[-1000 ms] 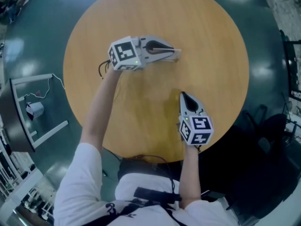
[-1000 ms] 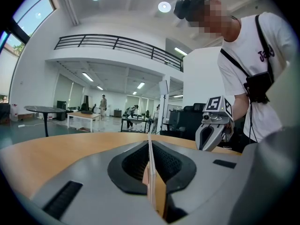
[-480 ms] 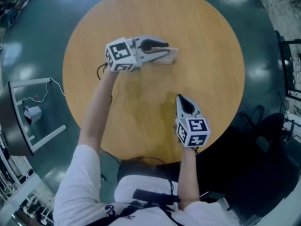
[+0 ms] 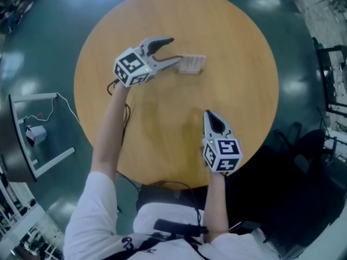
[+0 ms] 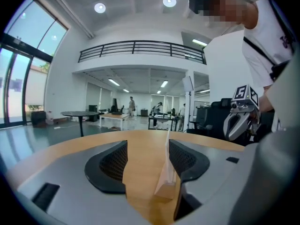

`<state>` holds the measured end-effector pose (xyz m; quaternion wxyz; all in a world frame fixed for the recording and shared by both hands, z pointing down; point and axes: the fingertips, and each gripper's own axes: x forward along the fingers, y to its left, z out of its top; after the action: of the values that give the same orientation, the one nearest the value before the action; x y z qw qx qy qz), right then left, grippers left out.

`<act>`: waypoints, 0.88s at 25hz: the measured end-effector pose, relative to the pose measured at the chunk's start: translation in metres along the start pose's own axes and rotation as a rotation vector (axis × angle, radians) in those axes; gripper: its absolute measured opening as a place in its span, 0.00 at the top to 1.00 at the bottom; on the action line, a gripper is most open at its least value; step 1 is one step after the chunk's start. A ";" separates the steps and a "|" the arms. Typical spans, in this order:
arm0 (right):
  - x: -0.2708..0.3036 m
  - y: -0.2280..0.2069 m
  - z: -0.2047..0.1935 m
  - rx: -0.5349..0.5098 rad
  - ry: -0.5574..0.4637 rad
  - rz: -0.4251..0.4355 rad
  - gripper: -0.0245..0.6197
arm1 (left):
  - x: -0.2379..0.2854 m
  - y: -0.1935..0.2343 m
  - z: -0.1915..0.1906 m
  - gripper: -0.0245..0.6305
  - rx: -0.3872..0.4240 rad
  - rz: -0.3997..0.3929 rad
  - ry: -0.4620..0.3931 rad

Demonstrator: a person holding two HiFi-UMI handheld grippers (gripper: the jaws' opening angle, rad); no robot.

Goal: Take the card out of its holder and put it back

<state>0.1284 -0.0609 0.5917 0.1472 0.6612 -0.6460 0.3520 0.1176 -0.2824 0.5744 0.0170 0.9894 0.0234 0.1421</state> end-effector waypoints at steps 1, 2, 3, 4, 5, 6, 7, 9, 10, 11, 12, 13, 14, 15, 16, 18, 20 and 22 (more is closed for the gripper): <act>-0.001 0.000 0.000 -0.001 -0.004 0.001 0.93 | -0.006 0.004 0.001 0.55 -0.001 0.042 -0.008; -0.001 0.001 -0.001 -0.002 -0.004 0.003 0.93 | -0.012 0.006 0.004 0.55 -0.008 0.082 -0.023; -0.002 0.003 -0.002 -0.004 -0.004 0.005 0.93 | -0.019 0.007 0.008 0.55 -0.019 0.124 -0.043; -0.002 0.006 -0.001 -0.007 -0.006 0.008 0.93 | -0.027 0.008 0.011 0.55 -0.032 0.169 -0.062; -0.003 0.010 0.001 -0.010 -0.013 0.011 0.93 | -0.035 0.009 0.014 0.55 -0.047 0.218 -0.076; -0.004 0.014 0.004 -0.016 -0.023 0.013 0.93 | -0.045 0.011 0.016 0.55 -0.065 0.270 -0.084; -0.004 0.020 0.008 -0.022 -0.035 0.015 0.93 | -0.055 0.012 0.017 0.55 -0.085 0.324 -0.087; -0.004 0.027 0.015 -0.035 -0.060 0.009 0.93 | -0.074 0.013 0.021 0.55 -0.130 0.431 -0.096; -0.004 0.029 0.018 -0.036 -0.074 0.003 0.93 | -0.083 0.012 0.026 0.55 -0.152 0.478 -0.112; -0.005 0.030 0.022 -0.035 -0.089 -0.003 0.93 | -0.091 0.008 0.032 0.55 -0.173 0.517 -0.136; -0.007 0.031 0.026 -0.033 -0.108 -0.006 0.93 | -0.098 0.003 0.039 0.55 -0.190 0.549 -0.161; -0.009 0.033 0.031 -0.036 -0.128 -0.007 0.93 | -0.104 -0.003 0.045 0.55 -0.201 0.578 -0.181; -0.011 0.036 0.037 -0.042 -0.148 -0.006 0.93 | -0.109 -0.009 0.051 0.55 -0.206 0.603 -0.195; -0.014 0.038 0.043 -0.051 -0.168 -0.005 0.93 | -0.113 -0.016 0.056 0.55 -0.209 0.628 -0.201; -0.018 0.041 0.050 -0.059 -0.187 -0.003 0.93 | -0.117 -0.023 0.060 0.55 -0.211 0.651 -0.201; -0.027 0.045 0.063 -0.071 -0.230 0.002 0.93 | -0.125 -0.035 0.067 0.55 -0.216 0.697 -0.197; -0.034 0.050 0.077 -0.081 -0.275 0.007 0.93 | -0.135 -0.041 0.074 0.55 -0.220 0.737 -0.196; -0.042 0.054 0.091 -0.092 -0.315 0.009 0.93 | -0.143 -0.048 0.081 0.56 -0.219 0.764 -0.194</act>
<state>0.1050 -0.0948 0.4858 0.0727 0.6978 -0.6795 0.2147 0.0012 -0.2439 0.4545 0.0705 0.9281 -0.3628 0.0457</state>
